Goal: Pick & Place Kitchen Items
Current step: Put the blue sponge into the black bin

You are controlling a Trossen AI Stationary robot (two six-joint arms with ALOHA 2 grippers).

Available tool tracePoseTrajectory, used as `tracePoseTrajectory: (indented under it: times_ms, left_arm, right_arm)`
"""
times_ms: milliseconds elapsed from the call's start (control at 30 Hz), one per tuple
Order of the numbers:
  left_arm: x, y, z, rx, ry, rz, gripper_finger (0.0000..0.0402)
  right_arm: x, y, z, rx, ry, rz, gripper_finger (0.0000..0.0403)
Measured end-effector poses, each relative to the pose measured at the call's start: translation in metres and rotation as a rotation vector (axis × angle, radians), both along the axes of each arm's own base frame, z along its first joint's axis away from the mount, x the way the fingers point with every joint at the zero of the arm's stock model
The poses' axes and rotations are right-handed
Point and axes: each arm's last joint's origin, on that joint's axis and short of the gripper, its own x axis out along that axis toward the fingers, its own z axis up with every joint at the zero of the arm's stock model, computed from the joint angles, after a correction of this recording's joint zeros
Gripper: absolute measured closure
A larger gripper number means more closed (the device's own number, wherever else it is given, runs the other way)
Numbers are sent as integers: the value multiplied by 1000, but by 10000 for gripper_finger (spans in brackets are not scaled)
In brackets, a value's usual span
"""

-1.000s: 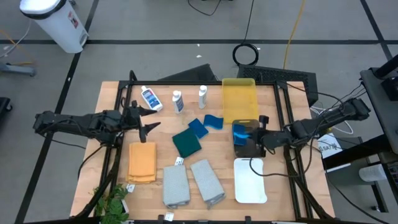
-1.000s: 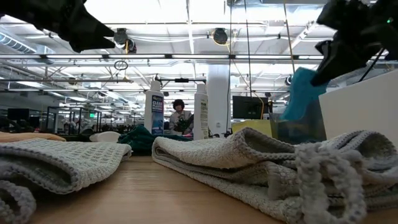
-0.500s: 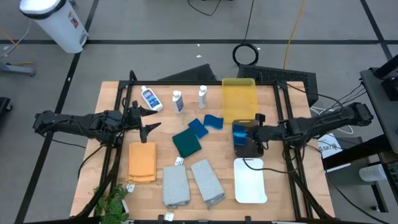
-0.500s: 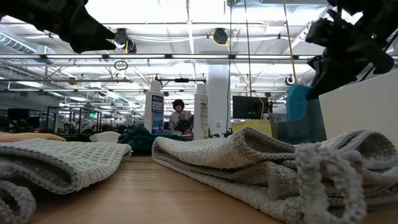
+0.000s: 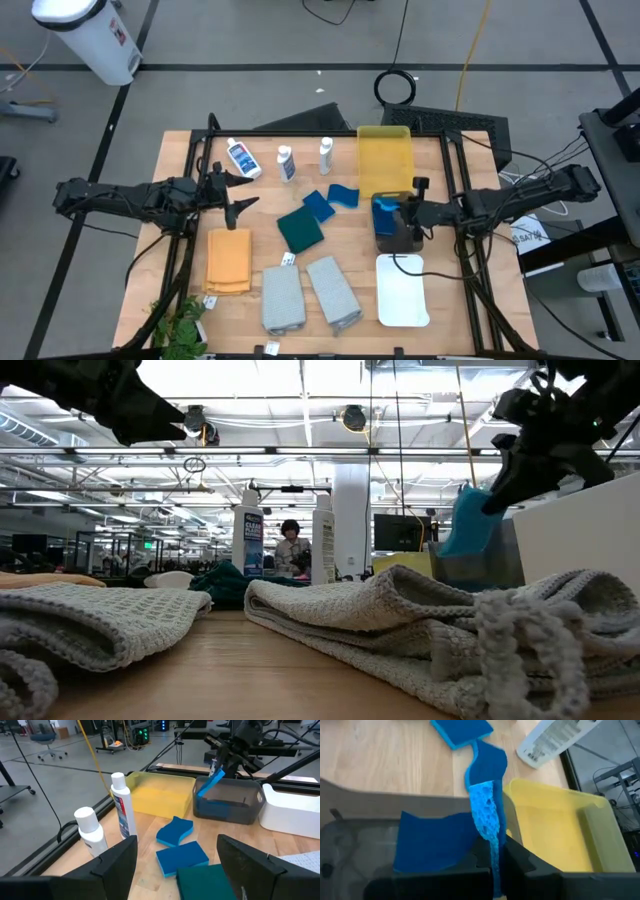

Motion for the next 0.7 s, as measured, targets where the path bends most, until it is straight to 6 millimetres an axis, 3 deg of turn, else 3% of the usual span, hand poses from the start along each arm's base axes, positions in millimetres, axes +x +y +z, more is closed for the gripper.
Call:
tracePoseTrajectory:
  times_ms: [700]
  left_arm:
    - [0,0,0,-1,0,0,123]
  right_arm:
    - [1,0,-20,-8,-23,84,402]
